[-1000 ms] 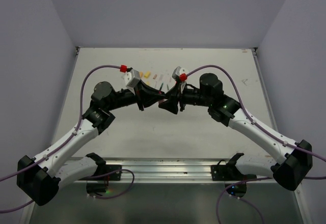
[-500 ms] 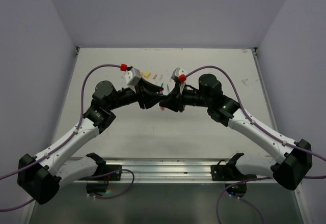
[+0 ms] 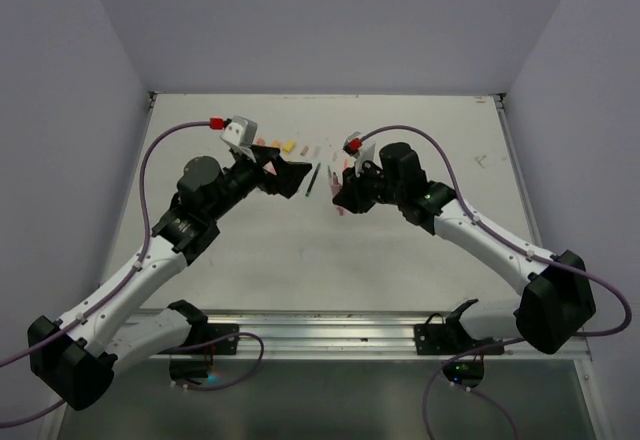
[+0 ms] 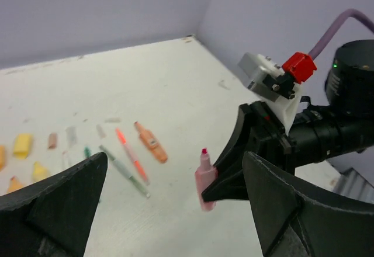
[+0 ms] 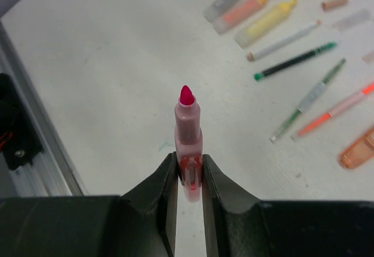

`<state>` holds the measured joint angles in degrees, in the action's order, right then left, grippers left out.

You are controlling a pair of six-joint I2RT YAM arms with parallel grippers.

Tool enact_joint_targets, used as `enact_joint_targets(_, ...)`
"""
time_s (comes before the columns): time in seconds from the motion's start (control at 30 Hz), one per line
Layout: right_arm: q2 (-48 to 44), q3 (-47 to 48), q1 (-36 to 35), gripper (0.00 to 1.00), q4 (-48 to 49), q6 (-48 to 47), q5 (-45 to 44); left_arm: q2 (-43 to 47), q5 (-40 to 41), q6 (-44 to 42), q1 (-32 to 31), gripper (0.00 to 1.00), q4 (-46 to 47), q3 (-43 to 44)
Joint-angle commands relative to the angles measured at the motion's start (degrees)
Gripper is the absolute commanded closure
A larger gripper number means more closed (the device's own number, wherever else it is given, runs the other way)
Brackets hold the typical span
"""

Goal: Open the pen caps

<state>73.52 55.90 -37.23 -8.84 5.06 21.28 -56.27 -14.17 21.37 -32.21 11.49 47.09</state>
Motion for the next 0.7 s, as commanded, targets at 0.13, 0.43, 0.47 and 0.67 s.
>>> enact_joint_targets(0.13, 12.06, 9.66, 12.33, 1.00, -11.98, 6.10, -5.21, 2.92, 28.31, 2.72, 1.88, 0.00, -26.48, 6.52)
enact_joint_targets(0.43, 27.45, 18.26, 24.92, 1.00, -16.73, 5.93, 3.86, 7.57, 36.92, -1.94, 3.64, 0.00, -35.99, 5.65)
enact_joint_targets(0.47, 29.82, 19.32, 25.36, 1.00, -17.87, 5.58, 4.29, 7.84, 37.89, -2.29, 3.64, 0.00, -36.79, 5.82)
enact_joint_targets(0.67, 38.44, 25.13, 27.74, 0.99, -19.19, 3.91, 8.51, 12.32, 42.30, -4.75, 3.64, 0.00, -37.42, 2.84)
